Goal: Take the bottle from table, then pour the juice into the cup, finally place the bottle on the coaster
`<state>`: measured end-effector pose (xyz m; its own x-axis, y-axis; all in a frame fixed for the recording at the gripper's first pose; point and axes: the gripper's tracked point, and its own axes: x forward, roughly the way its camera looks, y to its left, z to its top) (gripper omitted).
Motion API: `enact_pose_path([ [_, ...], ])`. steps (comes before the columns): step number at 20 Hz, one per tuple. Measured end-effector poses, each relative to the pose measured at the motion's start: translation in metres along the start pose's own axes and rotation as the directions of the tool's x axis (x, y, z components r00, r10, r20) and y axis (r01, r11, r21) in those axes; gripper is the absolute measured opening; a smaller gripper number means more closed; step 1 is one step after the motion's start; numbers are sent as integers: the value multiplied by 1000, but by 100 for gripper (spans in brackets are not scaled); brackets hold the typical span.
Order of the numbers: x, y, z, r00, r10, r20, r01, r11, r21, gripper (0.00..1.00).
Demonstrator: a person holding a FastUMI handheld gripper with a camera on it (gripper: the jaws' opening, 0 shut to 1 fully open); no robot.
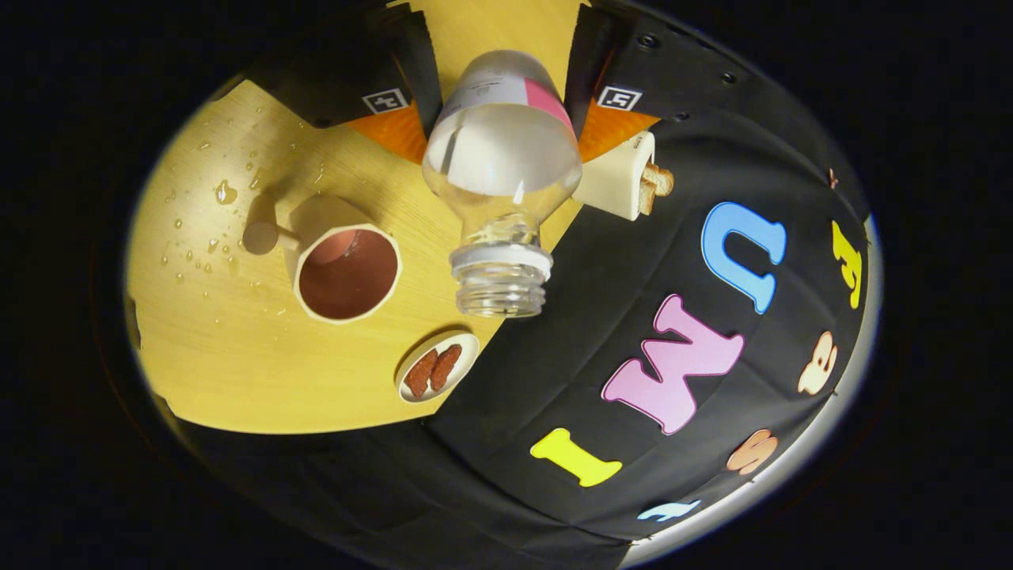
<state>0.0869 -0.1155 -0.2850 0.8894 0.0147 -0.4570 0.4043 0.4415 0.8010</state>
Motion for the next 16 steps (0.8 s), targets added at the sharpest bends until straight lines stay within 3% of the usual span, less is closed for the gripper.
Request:
enact_pose_path([
  [8,20,2,6,998,-11,-56,28,954,297,71],
  [12,31,-3,13,995,-45,-87,77,906,417,71],
  [16,37,-4,14,991,-59,-122,117,829,548,71],
])
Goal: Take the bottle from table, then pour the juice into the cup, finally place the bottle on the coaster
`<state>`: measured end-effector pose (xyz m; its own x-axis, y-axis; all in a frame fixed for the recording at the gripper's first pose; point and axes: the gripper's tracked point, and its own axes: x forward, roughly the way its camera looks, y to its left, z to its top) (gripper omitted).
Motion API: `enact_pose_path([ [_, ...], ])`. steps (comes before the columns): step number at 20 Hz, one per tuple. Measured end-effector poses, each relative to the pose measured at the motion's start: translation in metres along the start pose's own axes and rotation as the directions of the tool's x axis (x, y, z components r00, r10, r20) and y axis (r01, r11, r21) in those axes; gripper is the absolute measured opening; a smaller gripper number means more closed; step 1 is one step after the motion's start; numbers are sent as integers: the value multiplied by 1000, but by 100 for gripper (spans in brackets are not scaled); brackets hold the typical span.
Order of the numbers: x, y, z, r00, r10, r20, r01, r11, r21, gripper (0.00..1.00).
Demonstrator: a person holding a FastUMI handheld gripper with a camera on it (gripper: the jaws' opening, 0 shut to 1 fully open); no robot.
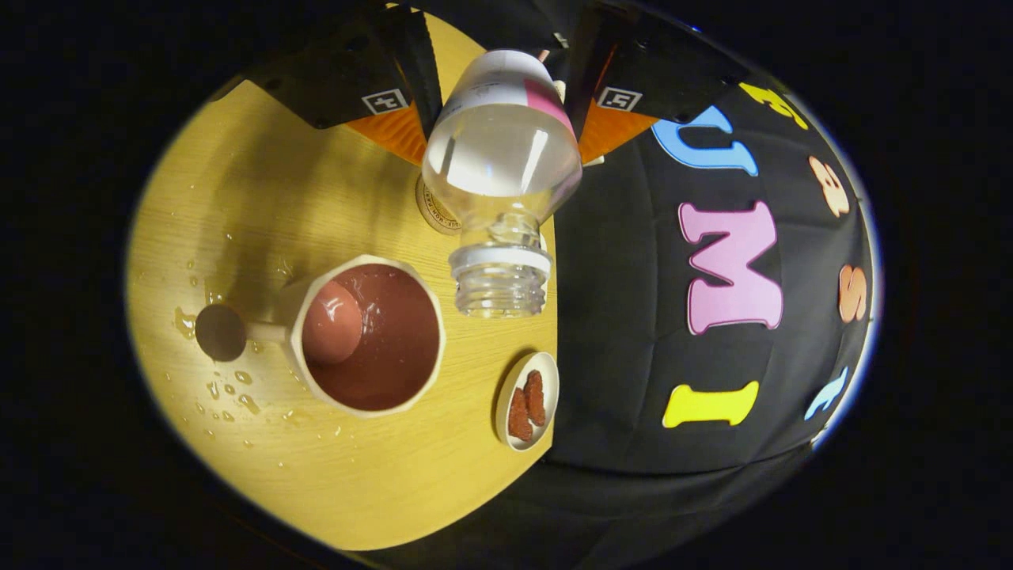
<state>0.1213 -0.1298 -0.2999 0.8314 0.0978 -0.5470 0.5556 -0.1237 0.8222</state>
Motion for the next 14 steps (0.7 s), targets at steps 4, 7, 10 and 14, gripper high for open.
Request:
enact_pose_path([
  [4,0,1,-2,999,-23,-40,26,995,95,71],
  [7,0,8,1,999,-7,-38,15,980,201,71],
  [10,-1,6,4,999,-17,-38,27,957,290,71],
  [14,-3,9,1,998,-16,-67,38,937,347,71],
])
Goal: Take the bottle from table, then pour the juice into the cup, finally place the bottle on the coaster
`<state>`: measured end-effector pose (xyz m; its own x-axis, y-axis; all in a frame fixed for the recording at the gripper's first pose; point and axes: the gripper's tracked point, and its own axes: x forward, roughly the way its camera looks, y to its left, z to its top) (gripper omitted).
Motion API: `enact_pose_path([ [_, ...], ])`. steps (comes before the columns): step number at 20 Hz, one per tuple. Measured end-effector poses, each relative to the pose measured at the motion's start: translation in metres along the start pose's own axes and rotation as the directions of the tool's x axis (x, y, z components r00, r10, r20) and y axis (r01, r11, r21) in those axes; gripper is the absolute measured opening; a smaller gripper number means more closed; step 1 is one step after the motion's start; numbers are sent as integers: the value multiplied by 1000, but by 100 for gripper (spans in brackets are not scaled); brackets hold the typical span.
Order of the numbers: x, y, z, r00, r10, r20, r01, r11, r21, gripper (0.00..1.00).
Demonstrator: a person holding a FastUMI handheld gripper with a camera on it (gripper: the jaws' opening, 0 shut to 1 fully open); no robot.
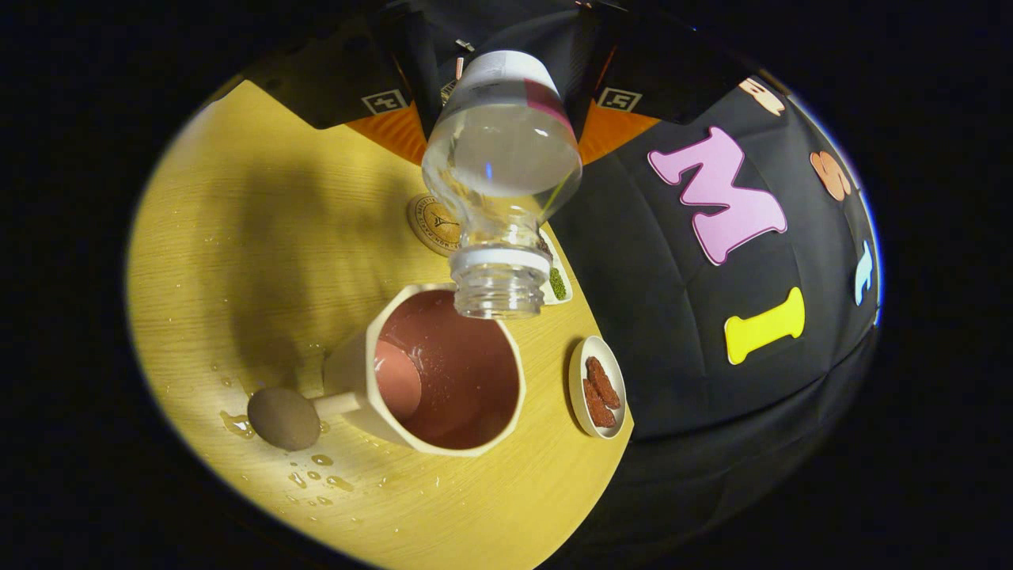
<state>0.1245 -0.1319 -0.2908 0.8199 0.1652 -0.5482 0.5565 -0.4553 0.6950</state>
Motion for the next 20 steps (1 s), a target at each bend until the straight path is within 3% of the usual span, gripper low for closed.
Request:
enact_pose_path([
  [10,0,15,-1,999,-11,-38,18,982,189,71],
  [20,-4,32,4,998,19,-66,7,930,367,71],
])
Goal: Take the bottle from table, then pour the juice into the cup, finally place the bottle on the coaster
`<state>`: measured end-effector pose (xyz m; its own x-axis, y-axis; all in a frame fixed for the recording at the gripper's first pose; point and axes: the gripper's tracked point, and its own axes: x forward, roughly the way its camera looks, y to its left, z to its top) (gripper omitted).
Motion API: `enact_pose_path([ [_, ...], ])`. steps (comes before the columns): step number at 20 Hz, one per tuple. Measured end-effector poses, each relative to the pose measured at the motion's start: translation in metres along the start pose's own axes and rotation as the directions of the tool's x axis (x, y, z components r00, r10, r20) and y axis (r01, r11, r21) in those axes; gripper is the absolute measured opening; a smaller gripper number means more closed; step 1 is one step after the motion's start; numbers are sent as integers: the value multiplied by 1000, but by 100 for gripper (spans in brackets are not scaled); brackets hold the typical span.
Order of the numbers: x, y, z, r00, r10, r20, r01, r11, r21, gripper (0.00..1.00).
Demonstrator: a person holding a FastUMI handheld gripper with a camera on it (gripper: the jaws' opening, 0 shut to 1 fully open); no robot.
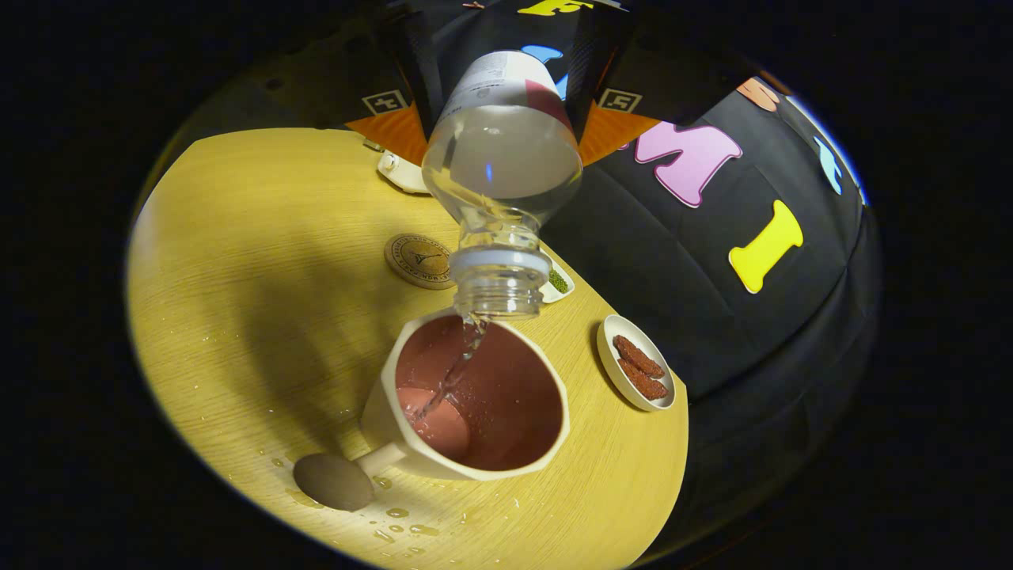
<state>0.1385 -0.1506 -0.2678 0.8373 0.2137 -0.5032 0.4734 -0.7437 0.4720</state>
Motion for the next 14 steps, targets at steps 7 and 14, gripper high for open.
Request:
enact_pose_path([
  [7,-8,10,-8,998,8,-56,-4,997,74,71],
  [14,-15,22,-4,998,18,-55,-9,987,160,71],
])
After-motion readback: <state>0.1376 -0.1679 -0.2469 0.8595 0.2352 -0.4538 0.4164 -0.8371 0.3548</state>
